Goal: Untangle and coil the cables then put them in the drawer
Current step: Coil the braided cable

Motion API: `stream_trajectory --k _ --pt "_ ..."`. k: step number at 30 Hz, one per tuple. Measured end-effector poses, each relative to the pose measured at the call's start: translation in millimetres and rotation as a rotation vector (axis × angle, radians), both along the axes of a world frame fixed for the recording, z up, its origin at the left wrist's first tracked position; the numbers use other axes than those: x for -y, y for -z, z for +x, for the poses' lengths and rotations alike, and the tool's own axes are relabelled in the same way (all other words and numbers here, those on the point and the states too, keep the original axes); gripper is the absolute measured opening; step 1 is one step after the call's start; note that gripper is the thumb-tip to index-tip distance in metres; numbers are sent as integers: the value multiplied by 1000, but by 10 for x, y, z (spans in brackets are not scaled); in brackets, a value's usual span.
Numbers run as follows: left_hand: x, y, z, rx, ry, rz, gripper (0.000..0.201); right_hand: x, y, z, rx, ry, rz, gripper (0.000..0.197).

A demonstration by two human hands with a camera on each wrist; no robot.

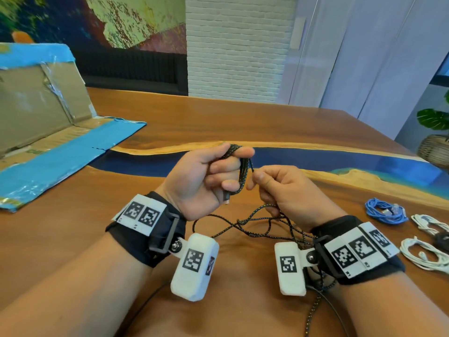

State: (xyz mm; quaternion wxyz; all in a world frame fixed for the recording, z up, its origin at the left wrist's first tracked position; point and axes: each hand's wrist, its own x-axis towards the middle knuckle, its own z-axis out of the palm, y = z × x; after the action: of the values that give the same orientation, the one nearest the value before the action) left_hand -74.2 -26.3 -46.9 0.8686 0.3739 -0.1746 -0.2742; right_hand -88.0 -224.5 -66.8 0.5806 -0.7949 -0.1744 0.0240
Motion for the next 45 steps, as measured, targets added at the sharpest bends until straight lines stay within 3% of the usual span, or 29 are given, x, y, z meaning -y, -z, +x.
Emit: stream_trajectory --k 2,5,10,12,15,18,21,24,27,30,35,40,45 --pt "37 -10 14 -41 -63 -129 39 -67 37 -15 14 -16 -55 24" --pt "34 -42 56 -33 -296 -228 36 -200 103 -46 5 -79 -137 21" --pt "-43 -37 172 -16 -606 -122 24 -356 122 -108 42 -165 -217 17" --pt "-33 -21 185 53 -632 88 22 -395 136 -127 1 -222 -190 22" --pt "-43 -1 154 293 -567 571 7 -388 130 -132 -127 -278 0 29" --pt "-124 -25 111 508 -401 910 15 -289 75 -92 -205 -199 182 24" --pt "-199 -64 82 732 -212 1155 33 -167 54 -11 -220 -85 205 28" --pt "-240 -34 138 843 -242 1369 38 -38 13 58 -228 16 299 20" --pt "-264 21 208 755 -388 1291 37 90 5 80 -223 13 382 21" --pt "-260 82 271 688 -549 1228 41 124 44 56 -225 -16 411 35" --pt "-289 113 342 576 -789 1050 41 95 24 36 -348 15 403 35" --pt "-443 67 435 389 -991 918 33 185 -75 63 -338 -104 536 42" --pt "-473 68 456 343 -990 913 30 180 -326 463 -193 218 324 23"
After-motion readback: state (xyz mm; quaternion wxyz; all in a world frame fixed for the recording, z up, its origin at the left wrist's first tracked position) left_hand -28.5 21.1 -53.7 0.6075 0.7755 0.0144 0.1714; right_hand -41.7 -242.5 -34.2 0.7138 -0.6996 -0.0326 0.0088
